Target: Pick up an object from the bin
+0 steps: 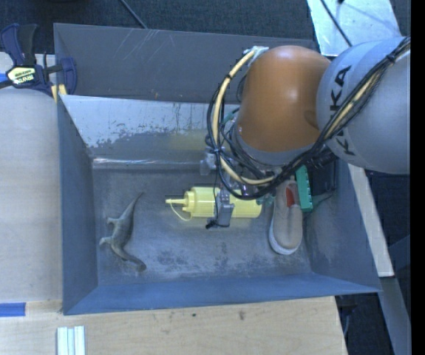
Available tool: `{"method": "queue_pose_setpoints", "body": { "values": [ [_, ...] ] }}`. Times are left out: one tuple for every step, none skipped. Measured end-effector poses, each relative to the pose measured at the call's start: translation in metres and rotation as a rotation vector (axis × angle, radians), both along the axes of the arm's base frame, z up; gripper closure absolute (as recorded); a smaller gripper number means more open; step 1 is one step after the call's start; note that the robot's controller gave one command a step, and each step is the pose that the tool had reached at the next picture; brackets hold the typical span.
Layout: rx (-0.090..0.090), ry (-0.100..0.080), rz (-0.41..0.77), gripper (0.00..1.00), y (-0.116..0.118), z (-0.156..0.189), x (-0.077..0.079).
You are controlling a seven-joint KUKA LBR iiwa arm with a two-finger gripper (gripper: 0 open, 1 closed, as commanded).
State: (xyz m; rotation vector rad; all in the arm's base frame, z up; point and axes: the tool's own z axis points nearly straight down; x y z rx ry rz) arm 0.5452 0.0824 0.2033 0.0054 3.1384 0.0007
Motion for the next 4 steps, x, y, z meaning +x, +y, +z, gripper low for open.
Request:
{"method": "queue_pose_setpoints", "body": {
  "values": [
    [0.0, 0.0, 0.0, 0.0, 0.0, 0.0, 0.0],
    [0.002, -0.004, -0.045, 0.0, -0.003, -0.013, 0.013],
    [0.0, -0.001, -0.236, 0.0, -0.022, -0.08, -0.003],
    [0.0, 0.0, -0.197, 0.0, -0.022, -0.081, 0.006]
  ]
}}
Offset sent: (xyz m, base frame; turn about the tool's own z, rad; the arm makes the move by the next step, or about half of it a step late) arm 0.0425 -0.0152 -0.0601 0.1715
